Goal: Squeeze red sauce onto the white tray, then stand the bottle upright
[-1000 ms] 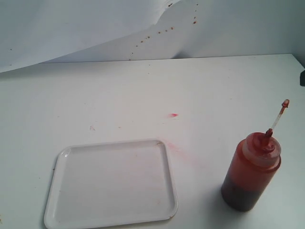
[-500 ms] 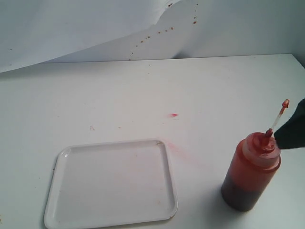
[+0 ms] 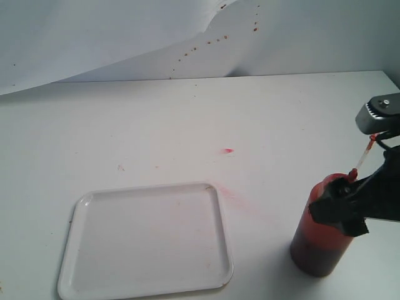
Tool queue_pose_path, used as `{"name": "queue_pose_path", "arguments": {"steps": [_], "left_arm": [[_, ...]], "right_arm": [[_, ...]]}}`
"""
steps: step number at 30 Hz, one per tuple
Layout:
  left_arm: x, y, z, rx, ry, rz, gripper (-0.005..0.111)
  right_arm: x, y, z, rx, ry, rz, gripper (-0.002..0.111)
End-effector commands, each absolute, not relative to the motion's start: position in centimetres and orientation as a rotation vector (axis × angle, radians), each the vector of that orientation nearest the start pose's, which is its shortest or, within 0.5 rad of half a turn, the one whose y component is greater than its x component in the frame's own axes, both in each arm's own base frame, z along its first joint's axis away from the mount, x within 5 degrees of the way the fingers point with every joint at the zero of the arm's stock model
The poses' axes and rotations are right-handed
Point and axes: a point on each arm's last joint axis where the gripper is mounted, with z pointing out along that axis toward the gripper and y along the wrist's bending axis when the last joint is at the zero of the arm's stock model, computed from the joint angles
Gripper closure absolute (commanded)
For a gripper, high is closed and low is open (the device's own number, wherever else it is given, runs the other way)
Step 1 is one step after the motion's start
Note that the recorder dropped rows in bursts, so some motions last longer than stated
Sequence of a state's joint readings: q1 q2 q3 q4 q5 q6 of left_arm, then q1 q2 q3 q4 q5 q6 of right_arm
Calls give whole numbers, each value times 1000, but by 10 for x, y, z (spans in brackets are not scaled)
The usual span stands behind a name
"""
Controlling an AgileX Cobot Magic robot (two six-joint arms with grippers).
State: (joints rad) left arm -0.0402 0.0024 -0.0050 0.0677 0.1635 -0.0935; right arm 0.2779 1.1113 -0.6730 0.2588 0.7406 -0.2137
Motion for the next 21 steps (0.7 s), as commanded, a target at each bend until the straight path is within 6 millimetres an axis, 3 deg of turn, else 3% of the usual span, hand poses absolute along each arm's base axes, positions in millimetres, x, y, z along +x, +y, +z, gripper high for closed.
{"name": "queue_pose_path", "arguments": {"steps": [1, 15, 19, 21], "left_arm": [[56, -1, 199, -2, 1645, -49, 107], [56, -1, 199, -2, 1645, -49, 107], [56, -1, 199, -2, 1645, -49, 107], [56, -1, 199, -2, 1645, -49, 107]], "right_arm": [[193, 72, 239, -440, 2600, 315, 10], [208, 75, 219, -437, 2651, 298, 11], [208, 75, 219, -437, 2651, 298, 24], [208, 75, 219, -437, 2651, 298, 38]]}}
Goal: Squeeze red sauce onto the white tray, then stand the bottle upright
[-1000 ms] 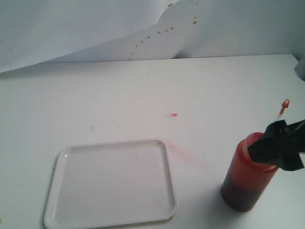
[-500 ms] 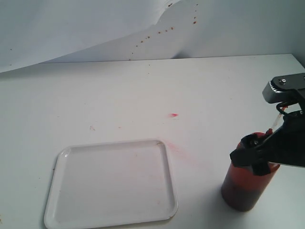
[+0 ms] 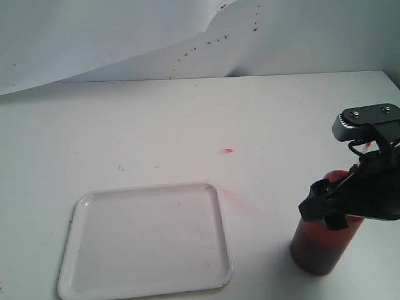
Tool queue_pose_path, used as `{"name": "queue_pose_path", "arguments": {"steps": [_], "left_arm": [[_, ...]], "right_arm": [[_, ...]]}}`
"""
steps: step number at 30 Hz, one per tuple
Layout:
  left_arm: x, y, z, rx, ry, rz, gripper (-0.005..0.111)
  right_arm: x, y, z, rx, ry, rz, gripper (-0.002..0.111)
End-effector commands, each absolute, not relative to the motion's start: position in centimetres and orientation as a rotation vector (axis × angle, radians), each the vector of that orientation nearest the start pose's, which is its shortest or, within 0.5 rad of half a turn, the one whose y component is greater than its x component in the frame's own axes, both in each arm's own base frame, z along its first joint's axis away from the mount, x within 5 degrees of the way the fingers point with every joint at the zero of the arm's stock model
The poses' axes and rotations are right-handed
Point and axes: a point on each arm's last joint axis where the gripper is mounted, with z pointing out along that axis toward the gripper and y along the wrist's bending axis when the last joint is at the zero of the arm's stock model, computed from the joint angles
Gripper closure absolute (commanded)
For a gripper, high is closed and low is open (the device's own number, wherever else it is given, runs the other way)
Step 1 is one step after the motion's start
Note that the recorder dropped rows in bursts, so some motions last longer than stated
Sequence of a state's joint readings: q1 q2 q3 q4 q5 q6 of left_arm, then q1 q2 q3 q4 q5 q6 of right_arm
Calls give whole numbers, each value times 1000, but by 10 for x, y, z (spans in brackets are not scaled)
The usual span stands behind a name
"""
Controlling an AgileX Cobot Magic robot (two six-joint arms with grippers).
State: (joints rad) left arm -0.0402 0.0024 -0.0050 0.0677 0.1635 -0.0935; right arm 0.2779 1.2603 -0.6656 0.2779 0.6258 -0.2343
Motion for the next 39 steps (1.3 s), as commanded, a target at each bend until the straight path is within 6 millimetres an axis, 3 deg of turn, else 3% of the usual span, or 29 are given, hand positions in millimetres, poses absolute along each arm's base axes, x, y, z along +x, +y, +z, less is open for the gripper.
{"name": "queue_pose_path", "arguments": {"steps": [1, 7, 10, 16, 23, 32, 39], "left_arm": [[56, -1, 199, -2, 1645, -49, 107], [56, -1, 199, -2, 1645, -49, 107], [56, -1, 199, -2, 1645, -49, 107], [56, -1, 199, -2, 1645, -49, 107], [56, -1, 199, -2, 1645, -49, 107], [56, -1, 199, -2, 1645, -49, 107], [56, -1, 199, -2, 1645, -49, 107]], "right_arm": [[208, 75, 219, -437, 2651, 298, 45], [210, 75, 221, -431, 2629, 296, 91], [212, 75, 222, -424, 2603, 291, 108], [222, 75, 229, -423, 2487, 255, 108], [255, 83, 265, -432, 2355, 230, 108], [317, 96, 225, -520, 2442, 130, 108], [325, 98, 215, -508, 2441, 132, 108]]}}
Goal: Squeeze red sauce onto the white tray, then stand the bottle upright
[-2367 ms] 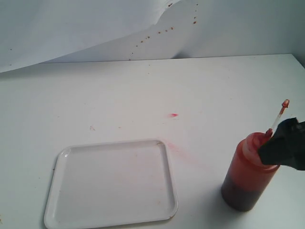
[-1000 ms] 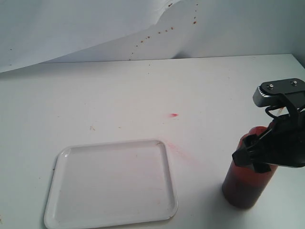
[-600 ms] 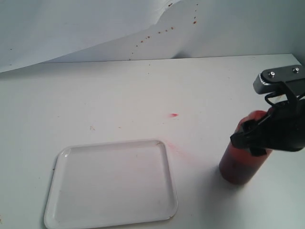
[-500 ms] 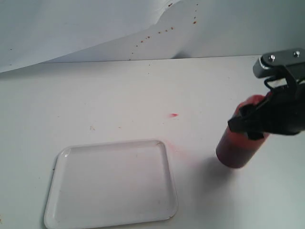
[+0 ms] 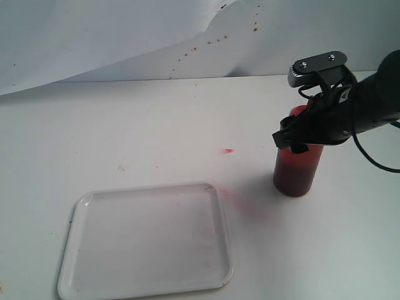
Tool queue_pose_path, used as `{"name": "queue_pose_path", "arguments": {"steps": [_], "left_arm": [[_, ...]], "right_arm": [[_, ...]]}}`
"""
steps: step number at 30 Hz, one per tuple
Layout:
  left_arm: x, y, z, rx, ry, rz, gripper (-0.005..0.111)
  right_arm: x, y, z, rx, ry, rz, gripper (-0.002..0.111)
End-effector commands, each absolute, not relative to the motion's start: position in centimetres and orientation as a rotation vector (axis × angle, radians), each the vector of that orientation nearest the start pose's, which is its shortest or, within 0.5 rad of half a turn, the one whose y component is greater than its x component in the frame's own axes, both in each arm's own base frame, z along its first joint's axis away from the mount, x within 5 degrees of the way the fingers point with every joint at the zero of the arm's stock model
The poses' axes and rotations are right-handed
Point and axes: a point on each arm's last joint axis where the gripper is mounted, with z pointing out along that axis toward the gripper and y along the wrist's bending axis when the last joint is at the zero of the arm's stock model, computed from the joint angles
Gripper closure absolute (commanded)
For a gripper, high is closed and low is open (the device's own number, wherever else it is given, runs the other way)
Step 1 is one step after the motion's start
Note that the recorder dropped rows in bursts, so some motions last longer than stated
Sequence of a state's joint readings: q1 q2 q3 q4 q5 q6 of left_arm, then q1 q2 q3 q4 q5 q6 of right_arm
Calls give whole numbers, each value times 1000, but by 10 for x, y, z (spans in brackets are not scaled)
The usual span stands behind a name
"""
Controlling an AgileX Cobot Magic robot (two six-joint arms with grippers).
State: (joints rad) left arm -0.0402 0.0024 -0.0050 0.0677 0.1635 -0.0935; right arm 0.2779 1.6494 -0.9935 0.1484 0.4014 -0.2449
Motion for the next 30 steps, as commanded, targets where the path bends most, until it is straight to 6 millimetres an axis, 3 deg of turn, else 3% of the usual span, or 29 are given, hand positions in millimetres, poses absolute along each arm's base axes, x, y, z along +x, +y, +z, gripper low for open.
{"name": "queue_pose_path", "arguments": {"steps": [1, 4, 6, 13, 17, 23, 30], "left_arm": [[56, -1, 199, -2, 1645, -49, 107], [56, -1, 199, -2, 1645, -49, 107], [56, -1, 199, -2, 1645, -49, 107], [56, -1, 199, -2, 1645, -49, 107], [56, -1, 199, -2, 1645, -49, 107], [56, -1, 199, -2, 1645, -49, 107], [56, -1, 199, -2, 1645, -49, 107]], "right_arm": [[325, 98, 216, -508, 2441, 132, 108], [324, 98, 216, -510, 2448, 132, 106], [324, 98, 215, -512, 2453, 133, 98], [323, 98, 214, -474, 2482, 153, 37], [321, 98, 213, -480, 2503, 155, 11], [316, 96, 216, -503, 2535, 150, 4], [305, 93, 246, -467, 2450, 166, 4]]}}
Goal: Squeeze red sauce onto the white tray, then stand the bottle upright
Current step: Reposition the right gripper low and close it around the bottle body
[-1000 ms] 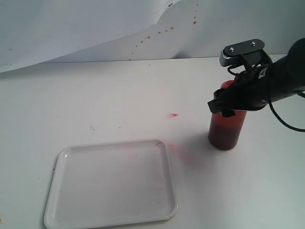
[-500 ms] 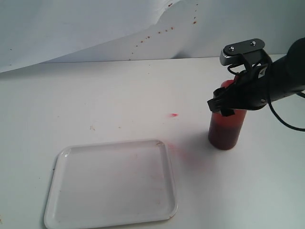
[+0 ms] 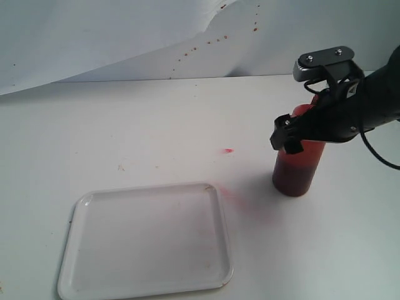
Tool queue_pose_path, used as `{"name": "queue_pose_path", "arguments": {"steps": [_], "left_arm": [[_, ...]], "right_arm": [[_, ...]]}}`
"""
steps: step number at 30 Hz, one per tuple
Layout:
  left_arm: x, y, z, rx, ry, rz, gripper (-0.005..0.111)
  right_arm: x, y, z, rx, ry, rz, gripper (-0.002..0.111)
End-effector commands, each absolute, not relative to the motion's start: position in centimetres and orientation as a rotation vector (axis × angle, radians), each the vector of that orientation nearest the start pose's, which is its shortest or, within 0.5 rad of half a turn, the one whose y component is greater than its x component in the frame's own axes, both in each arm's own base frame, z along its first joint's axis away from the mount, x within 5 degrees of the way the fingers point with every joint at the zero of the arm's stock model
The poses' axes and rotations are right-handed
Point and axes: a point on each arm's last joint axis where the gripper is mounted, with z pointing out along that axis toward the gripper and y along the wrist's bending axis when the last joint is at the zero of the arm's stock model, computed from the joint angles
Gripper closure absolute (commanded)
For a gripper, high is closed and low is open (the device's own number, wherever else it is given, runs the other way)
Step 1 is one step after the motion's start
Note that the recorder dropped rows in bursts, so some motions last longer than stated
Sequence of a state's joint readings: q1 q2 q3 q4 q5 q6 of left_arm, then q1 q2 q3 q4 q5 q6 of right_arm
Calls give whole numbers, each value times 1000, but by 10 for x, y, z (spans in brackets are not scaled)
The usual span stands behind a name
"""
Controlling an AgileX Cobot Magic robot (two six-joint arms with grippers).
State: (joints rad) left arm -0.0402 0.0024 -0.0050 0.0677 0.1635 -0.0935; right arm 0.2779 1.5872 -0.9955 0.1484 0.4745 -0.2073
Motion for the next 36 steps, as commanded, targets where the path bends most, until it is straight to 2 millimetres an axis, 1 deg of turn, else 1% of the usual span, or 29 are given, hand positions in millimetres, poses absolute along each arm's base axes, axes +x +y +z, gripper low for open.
{"name": "queue_pose_path", "arguments": {"steps": [1, 4, 7, 11, 14, 15, 16, 19, 23, 27, 30, 32, 36], "left_arm": [[56, -1, 199, -2, 1645, -49, 107], [56, -1, 199, -2, 1645, -49, 107], [56, -1, 199, -2, 1645, -49, 107], [56, -1, 199, -2, 1645, -49, 107], [56, -1, 199, -2, 1645, -49, 107], [56, -1, 199, -2, 1645, -49, 107], [56, -1, 199, -2, 1645, -49, 107], [56, -1, 199, -2, 1645, -49, 107], [56, -1, 199, -2, 1645, -49, 107], [56, -1, 199, -2, 1645, -49, 107], [56, -1, 199, -2, 1645, -49, 107], [56, -1, 199, -2, 1645, -49, 107], [56, -1, 199, -2, 1645, -49, 107]], "right_arm": [[303, 93, 250, -468, 2436, 164, 4], [298, 91, 253, -479, 2407, 149, 4], [293, 89, 245, -485, 2394, 140, 4], [281, 84, 224, -456, 2350, 127, 4], [270, 79, 208, -430, 2273, 109, 4], [266, 77, 202, -423, 2250, 101, 5], [258, 73, 191, -425, 2213, 81, 5], [244, 68, 175, -414, 2171, 60, 5], [225, 75, 164, -449, 2062, 76, 5], [208, 86, 161, -533, 1915, 109, 5], [202, 84, 160, -527, 1868, 111, 5], [200, 81, 157, -481, 1859, 103, 5], [203, 81, 137, -472, 1935, 90, 5]]}}
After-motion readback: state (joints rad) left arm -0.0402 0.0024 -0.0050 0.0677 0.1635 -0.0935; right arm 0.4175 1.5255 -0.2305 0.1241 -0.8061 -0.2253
